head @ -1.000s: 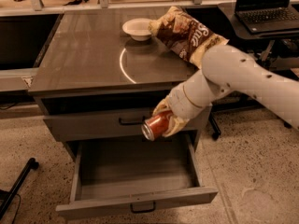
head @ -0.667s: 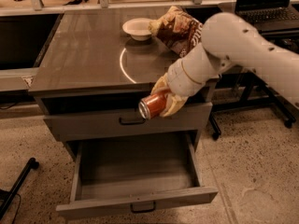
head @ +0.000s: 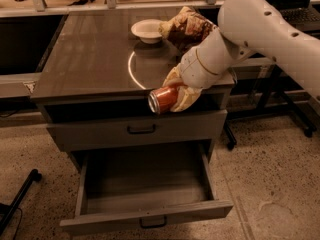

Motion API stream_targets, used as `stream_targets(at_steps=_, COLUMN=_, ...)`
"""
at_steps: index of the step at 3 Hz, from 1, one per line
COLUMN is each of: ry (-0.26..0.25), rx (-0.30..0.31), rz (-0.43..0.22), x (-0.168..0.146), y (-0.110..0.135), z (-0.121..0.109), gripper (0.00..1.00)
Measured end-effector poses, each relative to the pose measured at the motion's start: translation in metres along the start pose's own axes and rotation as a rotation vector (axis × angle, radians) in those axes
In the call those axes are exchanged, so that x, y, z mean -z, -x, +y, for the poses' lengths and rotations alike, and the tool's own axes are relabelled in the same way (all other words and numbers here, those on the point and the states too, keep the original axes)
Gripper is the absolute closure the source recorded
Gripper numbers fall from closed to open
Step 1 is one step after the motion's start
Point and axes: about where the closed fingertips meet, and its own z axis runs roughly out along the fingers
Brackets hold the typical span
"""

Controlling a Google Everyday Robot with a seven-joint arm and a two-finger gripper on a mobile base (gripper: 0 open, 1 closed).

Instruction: Pick coke can from middle drawer and place on counter

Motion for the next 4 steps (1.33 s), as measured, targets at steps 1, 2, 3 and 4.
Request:
stream_targets(at_steps=1, ry=0.001, rx=-0.006, rz=-0.001, x=0.000, y=0.000, z=-0.001, gripper=1.00)
stream_targets(at_steps=2, ry=-0.021, rx=-0.023, rz=-0.011, x=0.015, y=0.007, z=-0.017, gripper=1.00)
stream_targets(at_steps=3, ry=-0.067, rx=-0.053, rz=-0.029, x=0.042, y=0.020, z=-0.053, gripper=1.00)
stream_targets(at_steps=4, ry=-0.095, rx=-0.140, rz=-0.046, x=0.046, y=0.019, z=-0.081, gripper=1.00)
